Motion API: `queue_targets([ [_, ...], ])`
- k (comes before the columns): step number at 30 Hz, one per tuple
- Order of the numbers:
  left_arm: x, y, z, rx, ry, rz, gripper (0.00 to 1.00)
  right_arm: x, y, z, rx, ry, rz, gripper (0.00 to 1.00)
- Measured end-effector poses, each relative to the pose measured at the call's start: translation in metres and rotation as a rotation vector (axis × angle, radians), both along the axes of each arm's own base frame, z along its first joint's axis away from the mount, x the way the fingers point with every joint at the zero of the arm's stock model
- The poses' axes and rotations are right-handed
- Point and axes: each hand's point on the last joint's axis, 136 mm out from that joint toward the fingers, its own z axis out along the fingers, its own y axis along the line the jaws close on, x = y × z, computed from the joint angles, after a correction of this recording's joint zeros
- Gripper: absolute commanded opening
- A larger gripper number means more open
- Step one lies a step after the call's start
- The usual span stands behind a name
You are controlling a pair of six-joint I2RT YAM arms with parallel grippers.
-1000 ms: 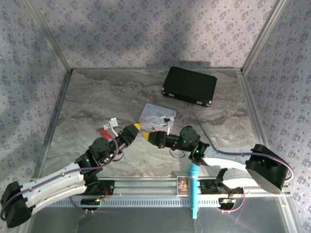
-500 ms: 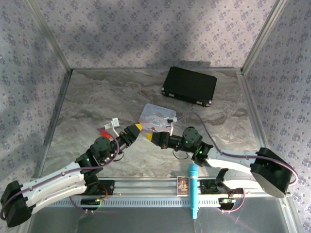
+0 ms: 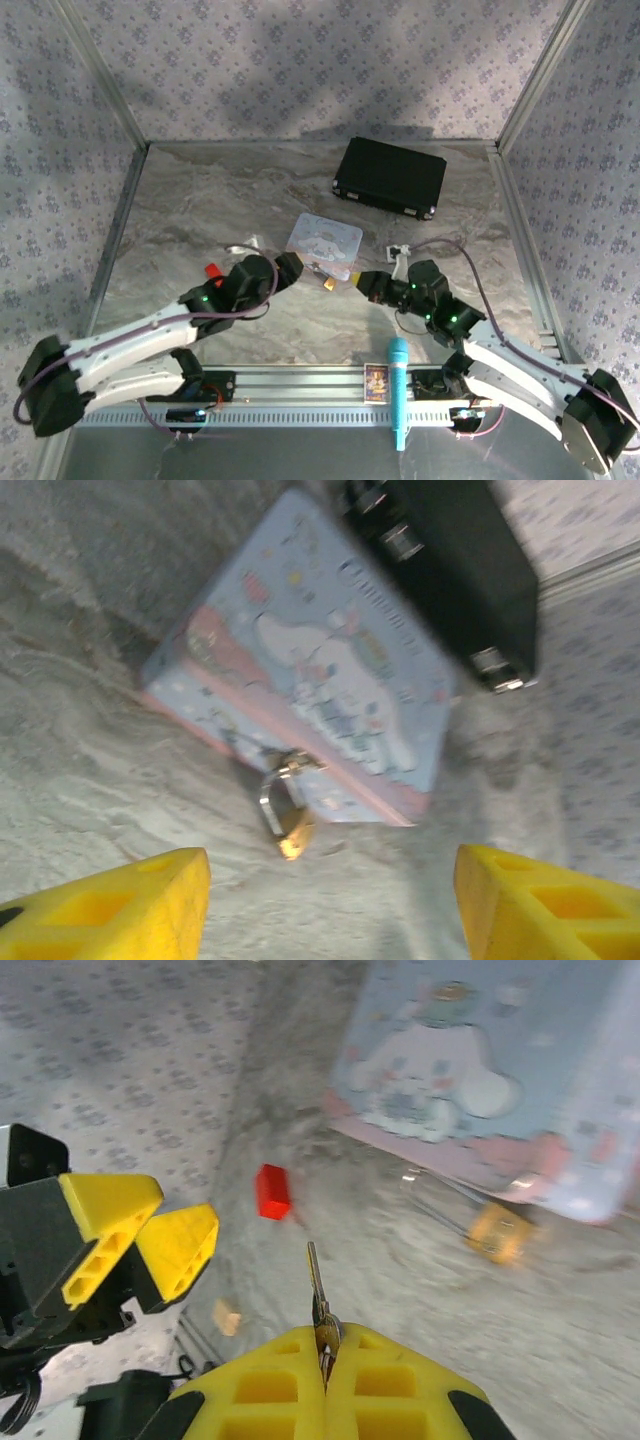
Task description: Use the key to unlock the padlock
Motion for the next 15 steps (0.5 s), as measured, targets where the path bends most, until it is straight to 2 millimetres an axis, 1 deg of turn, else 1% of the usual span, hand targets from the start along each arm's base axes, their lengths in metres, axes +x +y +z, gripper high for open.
queue_targets([
  [1,0.001,-0.003,-0.013,0.037,0.019,-0.009,0.62,-0.002,-0.003,-0.009,-0.019,0.025,0.005,0.00],
  [3,0.004,-0.010,-0.034,0.082,0.050,-0.026,0.62,-0.007,-0.007,-0.020,-0.044,0.058,0.024,0.00],
  [8,0.010,-0.030,-0.068,0.116,0.101,-0.068,0.62,-0.012,-0.011,-0.030,-0.065,0.094,0.062,0.00],
  [11,0.016,-0.044,-0.080,0.113,0.123,-0.079,0.61,-0.013,-0.014,-0.034,-0.076,0.107,0.067,0.00],
  [15,0.020,-0.050,-0.091,0.099,0.140,-0.060,0.60,-0.014,-0.017,-0.040,-0.080,0.122,0.067,0.00],
])
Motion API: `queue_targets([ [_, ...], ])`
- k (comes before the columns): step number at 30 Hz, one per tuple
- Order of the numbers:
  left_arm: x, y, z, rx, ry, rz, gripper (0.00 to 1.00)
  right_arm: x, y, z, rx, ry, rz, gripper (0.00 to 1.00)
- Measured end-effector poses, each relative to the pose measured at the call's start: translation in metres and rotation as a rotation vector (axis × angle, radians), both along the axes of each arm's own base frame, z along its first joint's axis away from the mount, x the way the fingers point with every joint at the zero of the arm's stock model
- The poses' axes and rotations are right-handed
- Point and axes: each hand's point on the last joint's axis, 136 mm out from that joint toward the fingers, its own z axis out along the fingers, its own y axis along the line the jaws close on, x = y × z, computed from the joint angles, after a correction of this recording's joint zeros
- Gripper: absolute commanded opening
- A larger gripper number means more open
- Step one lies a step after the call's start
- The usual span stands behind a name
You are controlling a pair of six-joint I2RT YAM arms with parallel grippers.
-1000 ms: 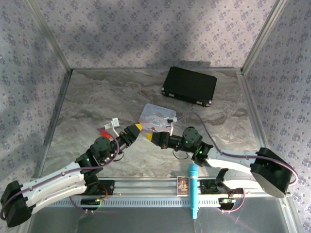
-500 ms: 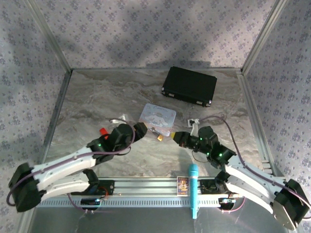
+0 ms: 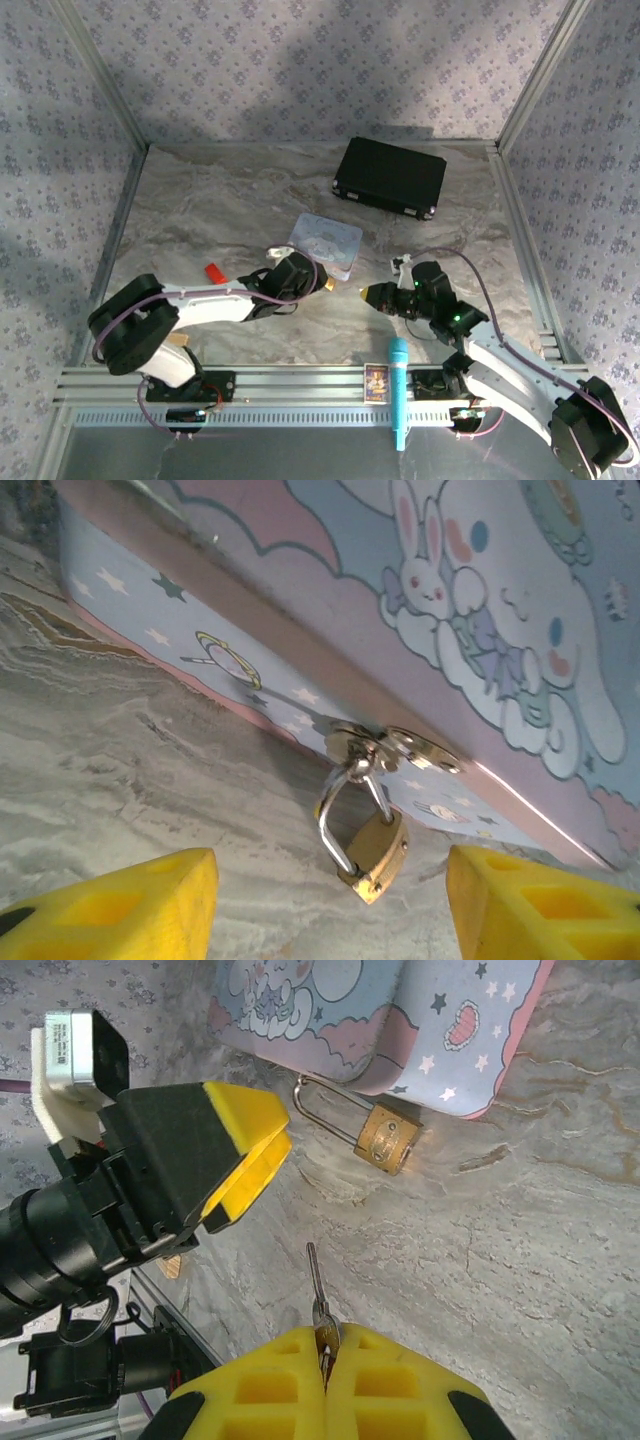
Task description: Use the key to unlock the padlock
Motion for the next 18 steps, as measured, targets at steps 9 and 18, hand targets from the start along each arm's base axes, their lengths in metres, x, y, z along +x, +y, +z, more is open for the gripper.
queue_targets([
  [9,0.010,-0.013,-0.025,0.043,0.036,0.031,0.58,0.000,-0.001,-0.010,-0.015,0.031,0.001,0.00],
  [18,0.015,-0.018,-0.026,0.102,0.045,0.037,0.28,0.003,0.003,-0.021,-0.027,0.058,0.011,0.00],
])
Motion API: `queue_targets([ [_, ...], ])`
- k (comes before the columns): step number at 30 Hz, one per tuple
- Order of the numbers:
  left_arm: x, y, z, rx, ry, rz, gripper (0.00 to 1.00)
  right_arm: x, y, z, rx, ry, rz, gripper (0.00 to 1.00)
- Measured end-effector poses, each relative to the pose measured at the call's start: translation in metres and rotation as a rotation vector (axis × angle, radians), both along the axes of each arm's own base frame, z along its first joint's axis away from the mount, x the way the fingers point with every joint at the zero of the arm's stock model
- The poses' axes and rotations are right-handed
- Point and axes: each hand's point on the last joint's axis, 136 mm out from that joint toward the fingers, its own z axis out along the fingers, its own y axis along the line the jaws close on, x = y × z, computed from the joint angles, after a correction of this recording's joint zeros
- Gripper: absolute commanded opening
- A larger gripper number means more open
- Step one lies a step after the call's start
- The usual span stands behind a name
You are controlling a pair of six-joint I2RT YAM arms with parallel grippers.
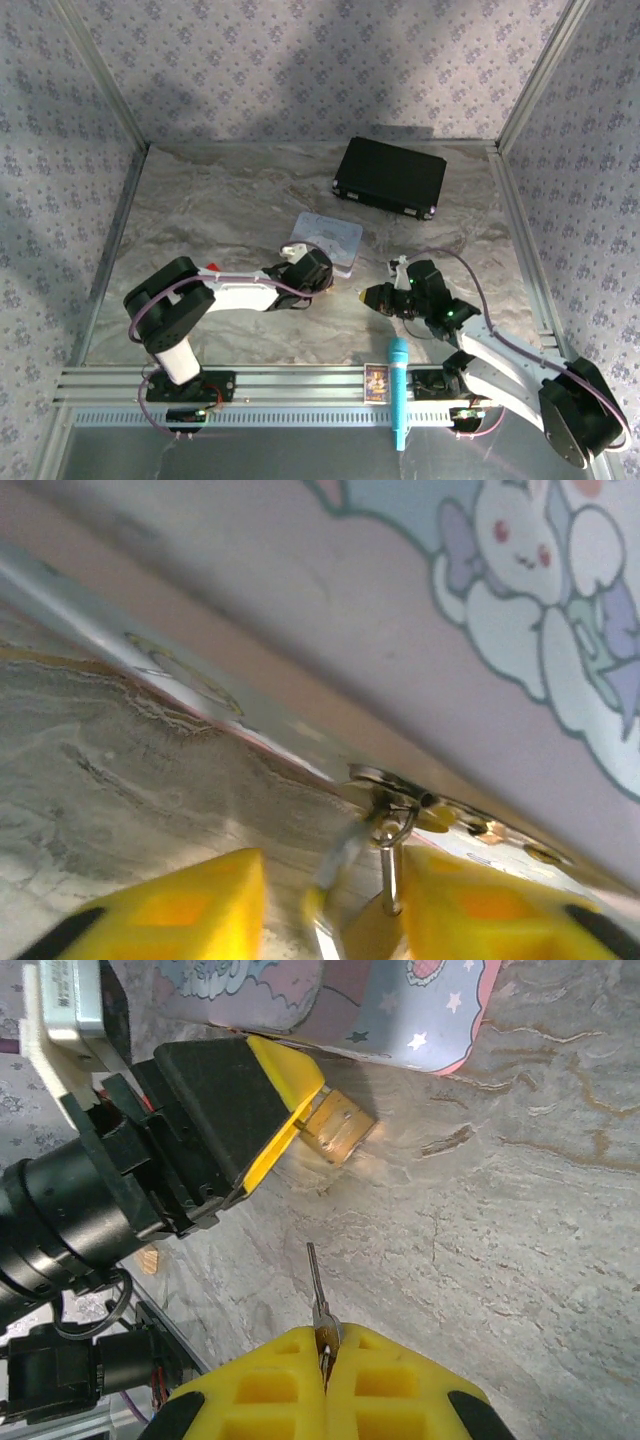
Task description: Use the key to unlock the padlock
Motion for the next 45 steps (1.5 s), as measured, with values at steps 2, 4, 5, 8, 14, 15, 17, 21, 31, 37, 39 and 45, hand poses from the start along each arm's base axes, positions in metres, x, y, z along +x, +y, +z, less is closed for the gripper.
queue_targets([
  [2,-0.001,0.001,-0.001,0.011,0.001,-0.008,0.30,0.001,0.000,-0.002,-0.003,0.003,0.001,0.00],
  [4,-0.002,0.002,-0.002,0.016,0.004,-0.010,0.32,0.001,0.001,-0.003,-0.005,0.006,0.001,0.00],
  [5,-0.003,0.004,-0.003,0.017,0.004,-0.011,0.32,0.001,0.001,-0.003,-0.005,0.006,0.001,0.00],
  [8,-0.008,0.008,-0.005,0.012,0.008,-0.018,0.39,0.004,0.002,-0.005,-0.004,0.006,0.000,0.00],
  [14,-0.008,0.006,-0.006,-0.020,-0.024,-0.039,0.39,0.007,0.008,-0.018,-0.010,0.038,0.017,0.00],
  [15,-0.008,0.006,-0.006,-0.018,-0.027,-0.039,0.37,0.006,0.009,-0.020,-0.011,0.045,0.021,0.00],
  [17,-0.008,0.006,-0.007,-0.008,-0.031,-0.042,0.29,0.007,0.010,-0.022,-0.012,0.048,0.023,0.00],
  [21,-0.012,0.002,-0.006,-0.007,-0.035,-0.061,0.21,0.008,0.011,-0.019,-0.005,0.036,0.024,0.00],
  [31,-0.013,-0.001,-0.004,-0.034,-0.017,-0.031,0.07,0.014,0.022,-0.020,0.060,0.051,0.048,0.00],
  [37,-0.017,-0.001,0.000,-0.188,0.004,0.048,0.07,0.015,0.030,-0.017,0.162,0.098,0.053,0.00],
  [39,-0.018,0.001,0.003,-0.225,0.013,0.073,0.04,0.019,0.029,-0.016,0.191,0.115,0.039,0.00],
  [45,-0.012,0.000,0.019,-0.350,0.013,0.147,0.00,0.023,0.029,-0.023,0.257,0.192,0.009,0.00],
])
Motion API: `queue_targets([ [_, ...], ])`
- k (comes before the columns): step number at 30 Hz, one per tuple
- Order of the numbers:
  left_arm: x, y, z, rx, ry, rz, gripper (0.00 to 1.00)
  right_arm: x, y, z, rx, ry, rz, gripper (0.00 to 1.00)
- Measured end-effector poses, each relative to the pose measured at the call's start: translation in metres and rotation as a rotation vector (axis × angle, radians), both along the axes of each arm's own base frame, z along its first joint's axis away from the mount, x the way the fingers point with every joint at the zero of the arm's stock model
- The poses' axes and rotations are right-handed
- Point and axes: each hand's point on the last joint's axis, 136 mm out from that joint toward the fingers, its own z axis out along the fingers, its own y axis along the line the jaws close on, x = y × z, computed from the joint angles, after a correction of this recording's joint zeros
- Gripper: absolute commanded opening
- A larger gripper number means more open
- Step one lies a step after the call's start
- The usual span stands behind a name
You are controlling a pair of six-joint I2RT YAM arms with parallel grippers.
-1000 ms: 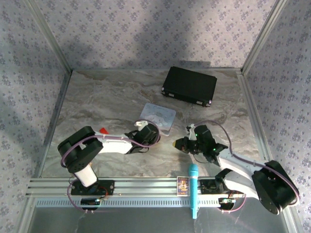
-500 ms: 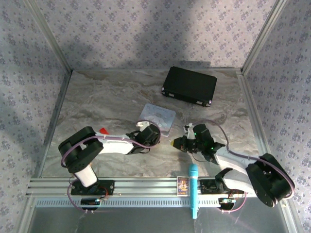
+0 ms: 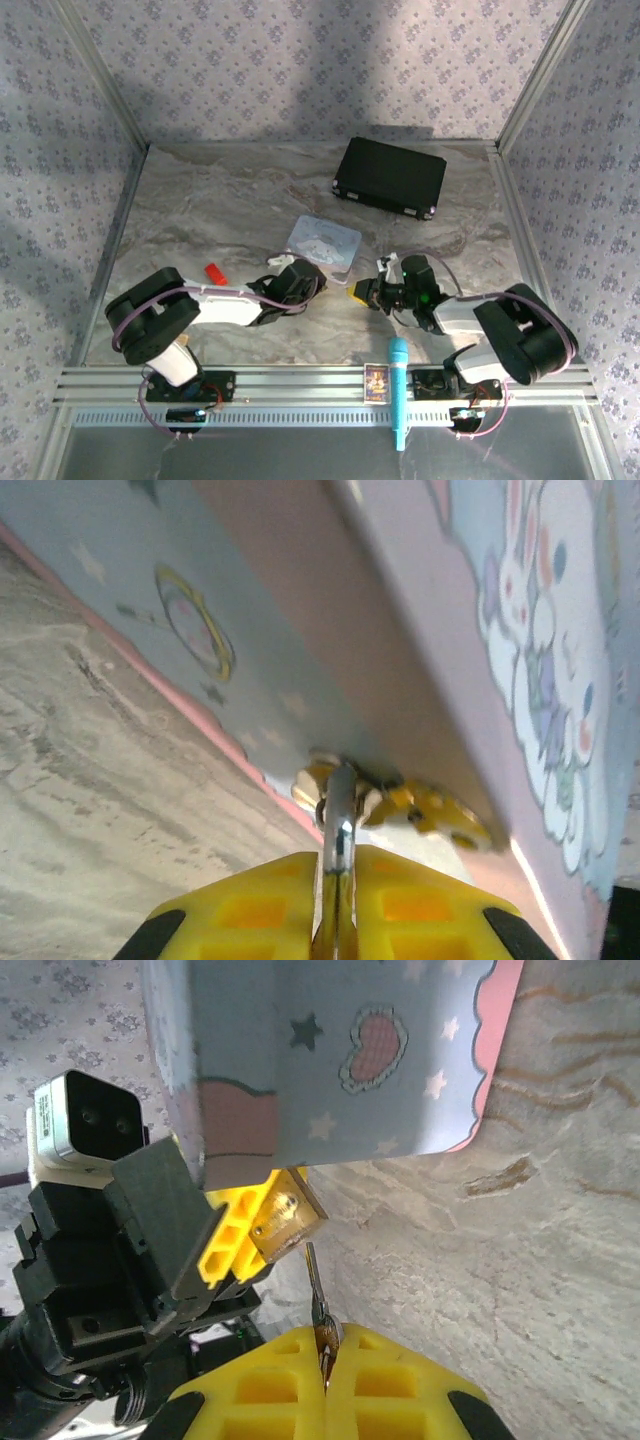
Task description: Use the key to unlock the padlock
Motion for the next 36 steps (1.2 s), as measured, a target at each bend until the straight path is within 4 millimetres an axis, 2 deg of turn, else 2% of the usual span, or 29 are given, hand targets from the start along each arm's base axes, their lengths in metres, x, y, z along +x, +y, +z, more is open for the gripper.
queue_targets([
  [6,0.003,-0.003,0.008,-0.121,0.002,0.051,0.00,0.003,0.008,0.015,0.082,-0.001,-0.001,0.00],
  [16,0.018,-0.018,0.041,-0.331,-0.046,0.113,0.00,0.006,0.011,0.034,0.172,0.009,-0.014,0.00],
  [28,0.020,-0.024,0.051,-0.406,-0.047,0.138,0.00,0.015,0.006,0.045,0.215,-0.008,-0.045,0.00],
  [36,0.017,-0.028,0.055,-0.431,-0.040,0.140,0.00,0.013,0.006,0.045,0.209,0.002,-0.037,0.00],
])
